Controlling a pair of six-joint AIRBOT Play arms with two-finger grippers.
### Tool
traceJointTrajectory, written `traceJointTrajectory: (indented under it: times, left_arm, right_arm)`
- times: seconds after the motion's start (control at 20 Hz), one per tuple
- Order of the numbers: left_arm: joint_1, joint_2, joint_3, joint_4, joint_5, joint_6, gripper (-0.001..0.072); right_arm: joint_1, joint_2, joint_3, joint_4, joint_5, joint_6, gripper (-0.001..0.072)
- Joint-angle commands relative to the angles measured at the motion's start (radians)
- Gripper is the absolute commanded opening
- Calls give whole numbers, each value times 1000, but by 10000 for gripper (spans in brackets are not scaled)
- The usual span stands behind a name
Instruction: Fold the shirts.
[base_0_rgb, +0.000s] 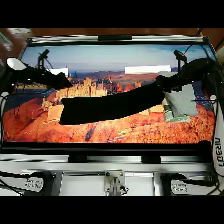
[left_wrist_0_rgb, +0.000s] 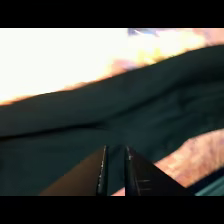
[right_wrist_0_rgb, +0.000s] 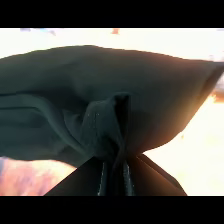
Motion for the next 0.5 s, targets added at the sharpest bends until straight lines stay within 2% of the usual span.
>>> traceJointTrajectory:
  times: [0.0,0.15,0.35,0.45]
  left_arm:
    - [-196,3,-74,-4,139,-38,150]
    - [-368,-14,-144,-6,315,-82,36]
    - [-505,-61,-143,-77,447,-82,35]
    - [-541,-100,-143,-204,494,-81,35]
  right_arm:
    - [1,101,1,4,-64,49,74]
    - [1,180,1,21,-102,87,74]
    - [1,293,1,95,-135,151,74]
    - [5,341,1,114,-164,177,74]
